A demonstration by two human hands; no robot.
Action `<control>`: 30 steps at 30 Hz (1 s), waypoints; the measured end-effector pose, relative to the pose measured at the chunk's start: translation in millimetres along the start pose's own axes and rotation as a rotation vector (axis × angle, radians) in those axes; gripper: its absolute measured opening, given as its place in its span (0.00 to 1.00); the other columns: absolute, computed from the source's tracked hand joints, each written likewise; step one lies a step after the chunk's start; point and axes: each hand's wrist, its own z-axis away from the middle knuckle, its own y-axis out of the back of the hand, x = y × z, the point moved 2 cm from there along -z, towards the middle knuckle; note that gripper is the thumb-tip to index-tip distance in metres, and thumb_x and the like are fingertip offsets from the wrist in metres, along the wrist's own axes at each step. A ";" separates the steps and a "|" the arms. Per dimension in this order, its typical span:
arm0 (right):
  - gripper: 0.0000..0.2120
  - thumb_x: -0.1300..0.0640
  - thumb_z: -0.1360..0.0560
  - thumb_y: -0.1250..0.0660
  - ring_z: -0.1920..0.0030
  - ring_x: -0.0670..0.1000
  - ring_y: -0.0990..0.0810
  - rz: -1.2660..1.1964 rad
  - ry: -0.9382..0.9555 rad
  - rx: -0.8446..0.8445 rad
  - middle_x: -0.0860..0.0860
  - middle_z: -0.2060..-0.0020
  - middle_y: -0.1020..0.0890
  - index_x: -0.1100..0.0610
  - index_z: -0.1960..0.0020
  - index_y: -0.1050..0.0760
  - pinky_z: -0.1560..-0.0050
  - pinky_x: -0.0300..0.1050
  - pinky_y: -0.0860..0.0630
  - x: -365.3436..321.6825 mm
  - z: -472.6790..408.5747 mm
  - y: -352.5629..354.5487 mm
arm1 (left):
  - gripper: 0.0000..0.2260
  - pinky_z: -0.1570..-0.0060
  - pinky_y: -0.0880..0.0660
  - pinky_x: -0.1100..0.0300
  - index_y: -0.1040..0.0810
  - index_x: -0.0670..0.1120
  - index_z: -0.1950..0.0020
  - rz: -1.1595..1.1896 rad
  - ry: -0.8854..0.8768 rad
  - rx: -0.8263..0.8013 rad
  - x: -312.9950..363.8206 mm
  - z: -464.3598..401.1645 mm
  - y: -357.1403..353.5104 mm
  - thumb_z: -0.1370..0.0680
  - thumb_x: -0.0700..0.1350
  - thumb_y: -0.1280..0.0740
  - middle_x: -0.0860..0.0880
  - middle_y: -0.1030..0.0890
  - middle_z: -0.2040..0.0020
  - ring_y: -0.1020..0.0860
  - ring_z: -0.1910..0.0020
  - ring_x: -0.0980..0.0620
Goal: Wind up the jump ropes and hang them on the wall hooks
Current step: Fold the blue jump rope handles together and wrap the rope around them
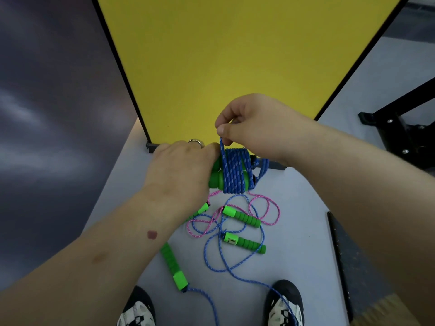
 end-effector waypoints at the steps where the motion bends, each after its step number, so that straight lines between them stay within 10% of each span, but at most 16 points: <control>1: 0.04 0.56 0.21 0.33 0.79 0.37 0.29 0.000 0.017 -0.004 0.45 0.63 0.15 0.52 0.51 0.19 0.78 0.29 0.37 3.5 -4.4 -0.5 | 0.13 0.60 0.39 0.53 0.31 0.53 0.47 0.009 -0.002 0.003 0.5 0.0 1.3 0.28 0.41 0.34 0.54 0.37 0.62 0.24 0.55 0.43; 14: 0.08 0.54 0.23 0.27 0.67 0.53 0.29 -0.405 -0.187 -0.172 0.62 0.60 0.22 0.59 0.56 0.17 0.63 0.43 0.33 68.4 -26.9 -26.2 | 0.15 0.62 0.41 0.53 0.38 0.52 0.57 0.082 0.011 0.091 -1.9 -1.4 5.9 0.33 0.37 0.34 0.55 0.37 0.66 0.33 0.63 0.46; 19: 0.10 0.67 0.21 0.36 0.58 0.56 0.21 -0.003 -0.255 -0.202 0.59 0.52 0.19 0.59 0.42 0.22 0.61 0.44 0.23 86.9 -7.9 -42.7 | 0.15 0.64 0.41 0.54 0.35 0.51 0.58 0.086 0.054 0.121 -7.3 -2.4 7.5 0.35 0.36 0.35 0.54 0.34 0.66 0.32 0.65 0.46; 23: 0.09 0.62 0.19 0.38 0.74 0.46 0.33 -0.180 -0.251 -0.132 0.48 0.72 0.27 0.51 0.54 0.23 0.75 0.37 0.35 74.9 20.0 -66.4 | 0.15 0.64 0.42 0.54 0.35 0.51 0.57 0.065 0.095 0.105 -13.7 -2.6 5.6 0.35 0.35 0.35 0.54 0.35 0.66 0.34 0.65 0.46; 30: 0.11 0.40 0.24 0.32 0.69 0.45 0.30 -0.643 -0.176 -0.086 0.44 0.69 0.27 0.48 0.50 0.22 0.64 0.49 0.31 55.0 56.5 -100.7 | 0.15 0.62 0.39 0.53 0.36 0.52 0.55 0.049 0.164 0.070 -20.6 -2.7 2.6 0.34 0.40 0.33 0.53 0.33 0.64 0.29 0.62 0.43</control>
